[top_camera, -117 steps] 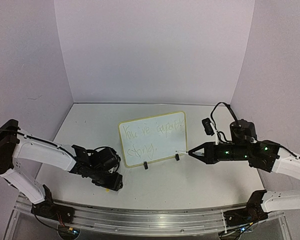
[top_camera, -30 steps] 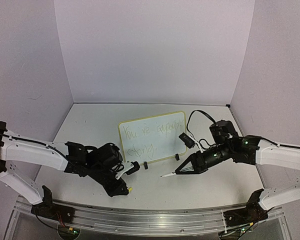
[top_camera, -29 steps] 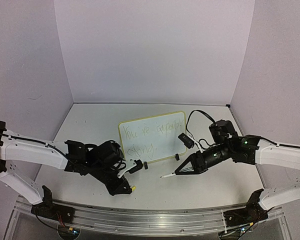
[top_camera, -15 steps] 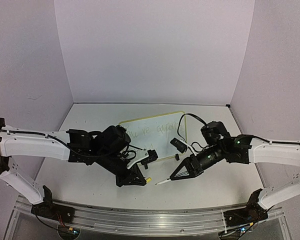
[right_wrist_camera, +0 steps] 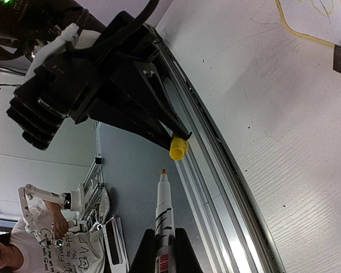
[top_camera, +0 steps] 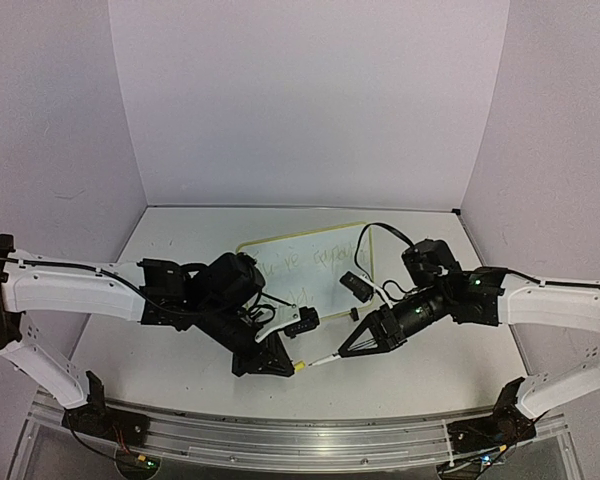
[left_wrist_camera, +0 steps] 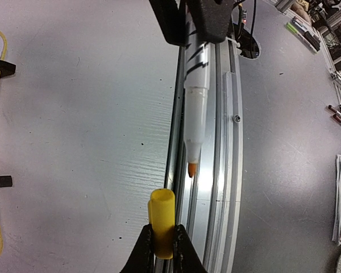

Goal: Write a sentence on the whiteboard
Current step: Insert the whiteboard marker without the cap into the pen cap.

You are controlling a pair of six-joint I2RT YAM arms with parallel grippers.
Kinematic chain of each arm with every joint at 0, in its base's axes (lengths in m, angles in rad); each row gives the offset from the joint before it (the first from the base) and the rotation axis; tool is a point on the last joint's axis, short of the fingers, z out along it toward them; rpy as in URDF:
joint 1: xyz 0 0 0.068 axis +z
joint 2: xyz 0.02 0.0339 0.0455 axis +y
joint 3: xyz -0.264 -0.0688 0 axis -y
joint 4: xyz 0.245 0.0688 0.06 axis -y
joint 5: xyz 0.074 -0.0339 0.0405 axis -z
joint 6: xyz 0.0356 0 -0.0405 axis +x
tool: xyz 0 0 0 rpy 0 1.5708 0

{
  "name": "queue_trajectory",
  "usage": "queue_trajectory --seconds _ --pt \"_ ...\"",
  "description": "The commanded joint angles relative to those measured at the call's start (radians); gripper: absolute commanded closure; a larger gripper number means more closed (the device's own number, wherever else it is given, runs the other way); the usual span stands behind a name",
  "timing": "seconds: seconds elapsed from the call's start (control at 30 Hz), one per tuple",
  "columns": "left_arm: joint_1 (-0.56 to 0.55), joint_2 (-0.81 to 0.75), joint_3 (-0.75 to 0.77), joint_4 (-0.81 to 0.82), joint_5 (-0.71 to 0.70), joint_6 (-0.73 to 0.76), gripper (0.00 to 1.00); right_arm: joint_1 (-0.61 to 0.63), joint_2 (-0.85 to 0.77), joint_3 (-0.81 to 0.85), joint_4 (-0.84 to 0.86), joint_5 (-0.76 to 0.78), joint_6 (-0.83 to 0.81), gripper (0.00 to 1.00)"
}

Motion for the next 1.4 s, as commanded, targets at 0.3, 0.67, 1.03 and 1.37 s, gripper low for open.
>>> queue_trajectory --seconds 0.3,0.67,1.03,1.37 --pt "-0.013 0.007 0.050 0.008 0.059 0.034 1.00 0.006 0.014 0.042 0.037 -0.017 -0.001 1.00" --pt "-0.015 0.022 0.066 0.008 0.060 0.042 1.00 0.007 0.034 0.051 0.038 -0.031 -0.005 1.00" --pt "-0.014 0.031 0.057 0.022 0.056 0.031 1.00 0.017 0.051 0.052 0.038 -0.040 -0.012 1.00" --pt "-0.014 0.023 0.076 0.025 0.060 0.045 1.00 0.032 0.098 0.065 0.041 -0.046 -0.023 1.00"
